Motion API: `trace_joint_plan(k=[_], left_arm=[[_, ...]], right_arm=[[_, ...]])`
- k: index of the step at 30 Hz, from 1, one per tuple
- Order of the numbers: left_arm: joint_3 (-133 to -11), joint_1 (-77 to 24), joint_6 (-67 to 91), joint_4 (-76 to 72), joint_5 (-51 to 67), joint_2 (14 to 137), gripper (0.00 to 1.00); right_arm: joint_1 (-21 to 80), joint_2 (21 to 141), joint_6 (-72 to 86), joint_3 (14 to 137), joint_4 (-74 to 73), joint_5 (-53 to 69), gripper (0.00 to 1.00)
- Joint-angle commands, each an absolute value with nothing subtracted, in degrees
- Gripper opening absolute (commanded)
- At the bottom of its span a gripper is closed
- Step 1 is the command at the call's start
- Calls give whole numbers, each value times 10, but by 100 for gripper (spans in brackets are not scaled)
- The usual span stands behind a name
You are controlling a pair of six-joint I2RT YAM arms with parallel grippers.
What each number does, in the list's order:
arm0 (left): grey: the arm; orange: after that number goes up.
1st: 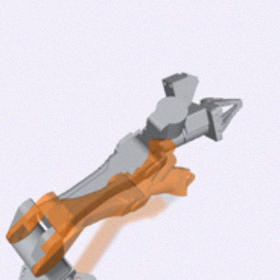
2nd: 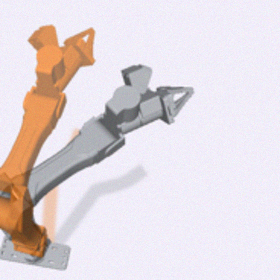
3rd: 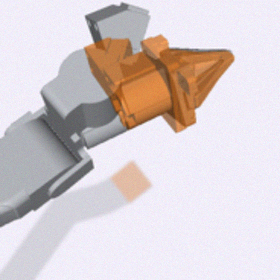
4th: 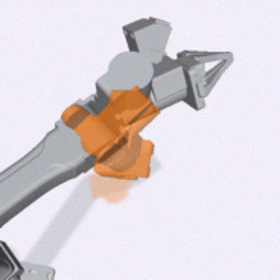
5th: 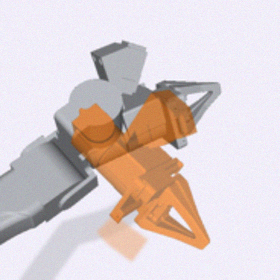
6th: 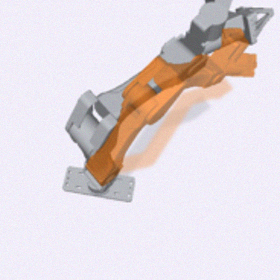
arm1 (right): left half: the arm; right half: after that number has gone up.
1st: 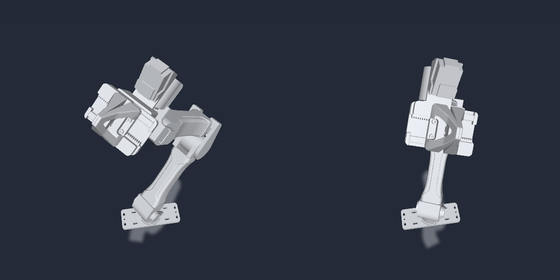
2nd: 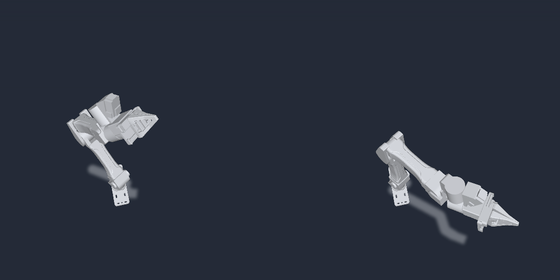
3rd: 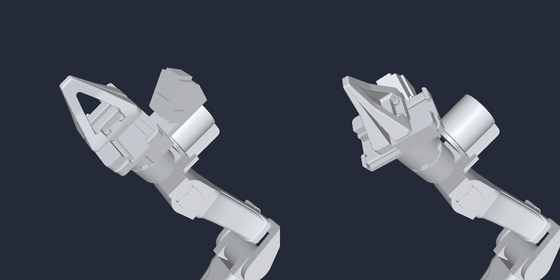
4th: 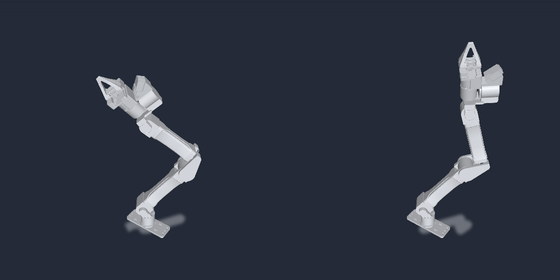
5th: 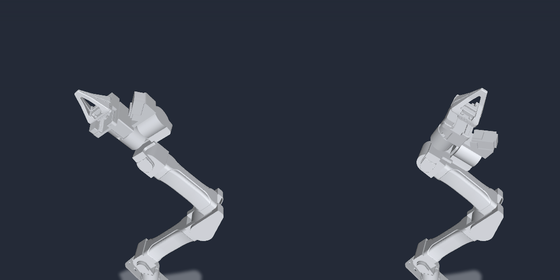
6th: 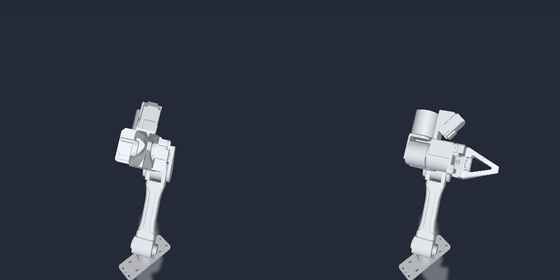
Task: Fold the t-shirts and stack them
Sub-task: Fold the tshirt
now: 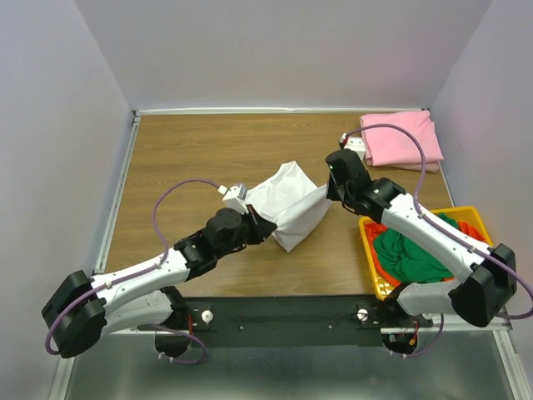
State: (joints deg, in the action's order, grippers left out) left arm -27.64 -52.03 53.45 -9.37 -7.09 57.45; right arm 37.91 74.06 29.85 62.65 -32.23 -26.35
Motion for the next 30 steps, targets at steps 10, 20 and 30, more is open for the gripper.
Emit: trace_joint_plan(k=[10, 20, 30], left_arm=[[-239, -380, 484, -243, 35, 652, 0], [-241, -309, 471, -296, 72, 706, 0], [-222, -247, 475, -329, 98, 725, 0]], right_arm=[[347, 924, 224, 779, -258, -297, 0], [338, 1044, 193, 898, -253, -285, 0], [337, 1140, 171, 995, -252, -277, 1]])
